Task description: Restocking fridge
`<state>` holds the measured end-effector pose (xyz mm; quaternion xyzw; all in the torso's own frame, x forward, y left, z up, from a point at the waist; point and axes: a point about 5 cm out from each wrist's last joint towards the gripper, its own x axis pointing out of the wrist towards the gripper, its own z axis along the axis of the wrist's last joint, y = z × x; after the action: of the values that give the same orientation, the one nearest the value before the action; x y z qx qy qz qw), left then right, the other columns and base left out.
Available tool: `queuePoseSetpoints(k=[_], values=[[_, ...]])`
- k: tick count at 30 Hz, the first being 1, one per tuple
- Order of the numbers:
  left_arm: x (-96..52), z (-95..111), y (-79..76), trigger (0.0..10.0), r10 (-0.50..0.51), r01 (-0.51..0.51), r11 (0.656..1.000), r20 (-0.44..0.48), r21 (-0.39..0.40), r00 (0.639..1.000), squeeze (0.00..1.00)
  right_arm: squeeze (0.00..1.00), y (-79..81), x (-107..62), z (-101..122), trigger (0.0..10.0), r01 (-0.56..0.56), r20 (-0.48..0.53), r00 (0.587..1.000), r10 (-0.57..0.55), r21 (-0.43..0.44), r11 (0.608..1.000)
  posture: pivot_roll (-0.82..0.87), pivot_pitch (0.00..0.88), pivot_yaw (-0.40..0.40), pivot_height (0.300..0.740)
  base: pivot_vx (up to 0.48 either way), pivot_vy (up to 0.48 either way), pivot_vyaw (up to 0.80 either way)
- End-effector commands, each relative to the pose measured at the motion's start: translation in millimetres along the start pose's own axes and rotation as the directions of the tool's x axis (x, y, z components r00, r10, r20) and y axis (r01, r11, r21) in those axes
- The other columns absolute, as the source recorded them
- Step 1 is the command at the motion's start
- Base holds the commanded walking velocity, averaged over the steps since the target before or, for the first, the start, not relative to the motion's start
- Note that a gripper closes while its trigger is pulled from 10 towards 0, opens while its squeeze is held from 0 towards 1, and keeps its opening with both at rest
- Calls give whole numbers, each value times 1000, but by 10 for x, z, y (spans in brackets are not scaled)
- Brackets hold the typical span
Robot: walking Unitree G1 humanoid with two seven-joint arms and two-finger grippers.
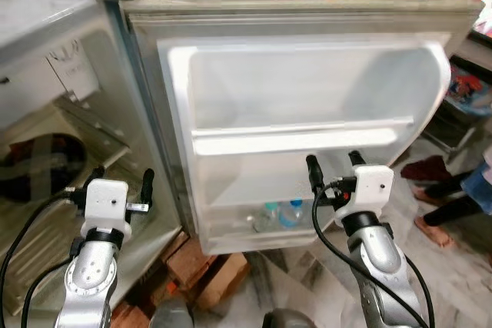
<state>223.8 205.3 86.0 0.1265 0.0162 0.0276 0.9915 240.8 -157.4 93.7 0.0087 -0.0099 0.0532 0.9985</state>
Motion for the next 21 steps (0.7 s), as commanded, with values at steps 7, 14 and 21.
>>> queuePoseSetpoints(k=[7,14,21], values=[[5,-53,0,10000,21,-19,999,-41,48,999,0,0,22,-49,-94,10000,-21,-79,997,22,13,1000,35,0,-90,740,0,0,0],[17,-62,22,10000,30,-27,998,-44,55,999,0,0,-57,-14,-114,10000,24,-106,994,-28,-40,999,33,0,-90,740,0,0,0],[36,-70,27,10000,34,-31,998,-50,58,998,0,0,13,41,-57,10000,13,-93,995,-20,-73,997,29,0,-86,740,0,0,0]])
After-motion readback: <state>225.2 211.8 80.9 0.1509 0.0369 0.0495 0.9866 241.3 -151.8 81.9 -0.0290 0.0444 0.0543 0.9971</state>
